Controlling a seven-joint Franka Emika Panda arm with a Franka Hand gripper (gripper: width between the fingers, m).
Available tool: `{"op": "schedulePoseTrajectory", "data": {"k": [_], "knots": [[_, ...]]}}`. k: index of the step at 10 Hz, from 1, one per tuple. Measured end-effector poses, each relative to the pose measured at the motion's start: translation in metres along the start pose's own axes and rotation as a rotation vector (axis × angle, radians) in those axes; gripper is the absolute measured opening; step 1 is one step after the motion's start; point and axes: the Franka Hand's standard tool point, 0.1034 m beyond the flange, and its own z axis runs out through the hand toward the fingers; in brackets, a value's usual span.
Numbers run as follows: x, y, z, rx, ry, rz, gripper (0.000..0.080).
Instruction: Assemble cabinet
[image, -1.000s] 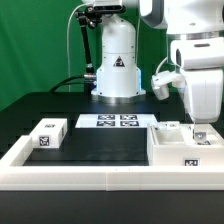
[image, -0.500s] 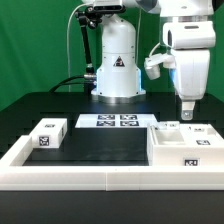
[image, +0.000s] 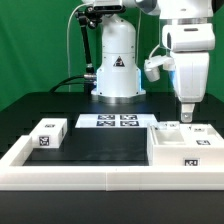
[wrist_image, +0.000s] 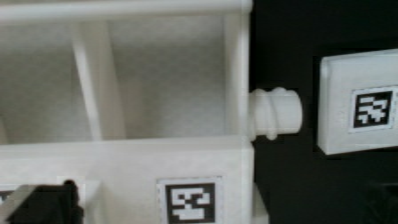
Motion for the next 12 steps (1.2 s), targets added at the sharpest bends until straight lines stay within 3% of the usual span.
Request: {"op": "schedulePoseTrajectory", "data": {"k": [1, 2, 6, 8, 10, 12], "knots": [[-0.001, -0.010, 0.000, -0.029, 0.007, -0.003, 0.0796], [-0.004, -0.034, 0.000, -0.042, 0.006, 0.014, 0.0796], [-0.011, -0.097, 0.012, -0.037, -0.002, 0.005, 0.0796], [-0.007, -0.106, 0.018, -0.051, 0.014, 0.070, 0.0796], [-0.007, -0.106, 0.021, -0.049, 0.018, 0.070, 0.0796], [-0.003, -0.108, 0.037, -0.037, 0.036, 0.073, 0.0796]]}}
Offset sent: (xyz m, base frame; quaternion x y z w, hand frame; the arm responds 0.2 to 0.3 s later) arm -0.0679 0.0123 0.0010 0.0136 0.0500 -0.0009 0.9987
